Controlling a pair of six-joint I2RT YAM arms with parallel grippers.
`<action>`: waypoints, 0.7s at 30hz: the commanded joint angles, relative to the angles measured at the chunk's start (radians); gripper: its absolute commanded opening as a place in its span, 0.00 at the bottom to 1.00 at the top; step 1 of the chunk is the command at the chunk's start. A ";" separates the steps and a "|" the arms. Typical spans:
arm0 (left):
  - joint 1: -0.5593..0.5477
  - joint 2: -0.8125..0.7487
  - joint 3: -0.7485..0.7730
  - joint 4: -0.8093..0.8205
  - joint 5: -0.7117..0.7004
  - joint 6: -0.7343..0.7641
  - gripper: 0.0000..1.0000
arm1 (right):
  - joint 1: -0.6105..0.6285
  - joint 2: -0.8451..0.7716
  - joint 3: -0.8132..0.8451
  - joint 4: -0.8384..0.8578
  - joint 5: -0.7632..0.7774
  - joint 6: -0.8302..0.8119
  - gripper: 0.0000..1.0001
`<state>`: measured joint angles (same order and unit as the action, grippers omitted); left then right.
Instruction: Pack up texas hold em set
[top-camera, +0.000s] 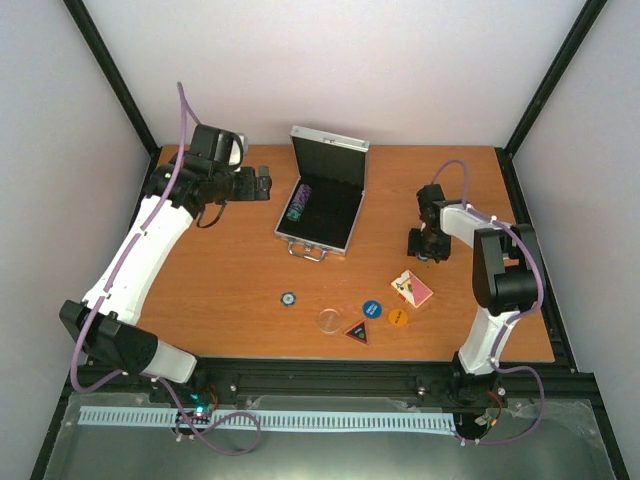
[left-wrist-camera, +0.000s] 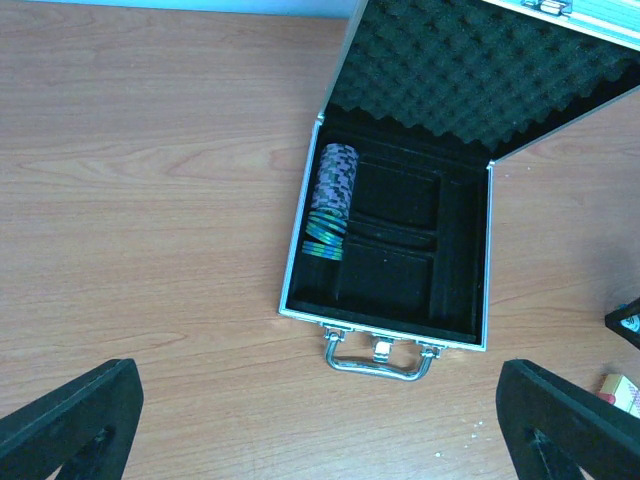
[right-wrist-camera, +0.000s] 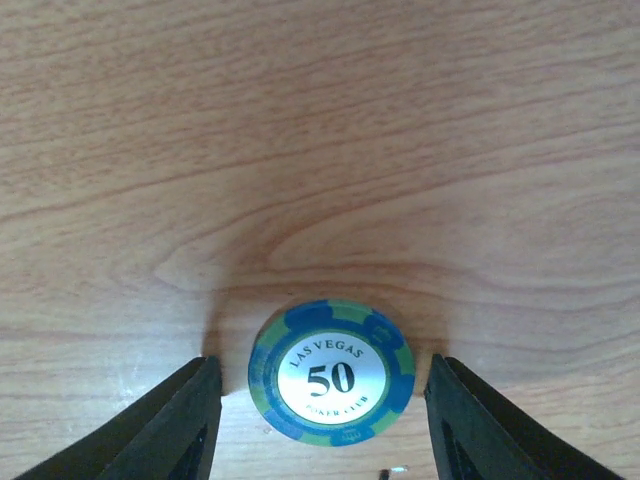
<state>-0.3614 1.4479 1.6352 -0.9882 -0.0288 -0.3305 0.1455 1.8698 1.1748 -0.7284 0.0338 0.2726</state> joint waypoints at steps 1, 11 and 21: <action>0.009 -0.020 0.009 0.004 0.010 -0.009 1.00 | -0.019 0.028 -0.087 -0.057 -0.005 0.004 0.58; 0.009 -0.020 0.009 0.008 0.013 -0.012 1.00 | -0.030 0.064 -0.086 -0.028 -0.028 -0.008 0.56; 0.010 -0.021 0.008 0.009 0.012 -0.016 1.00 | -0.037 0.095 -0.065 -0.023 -0.041 -0.013 0.40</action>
<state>-0.3588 1.4479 1.6352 -0.9882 -0.0284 -0.3359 0.1257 1.8675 1.1671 -0.7242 0.0277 0.2588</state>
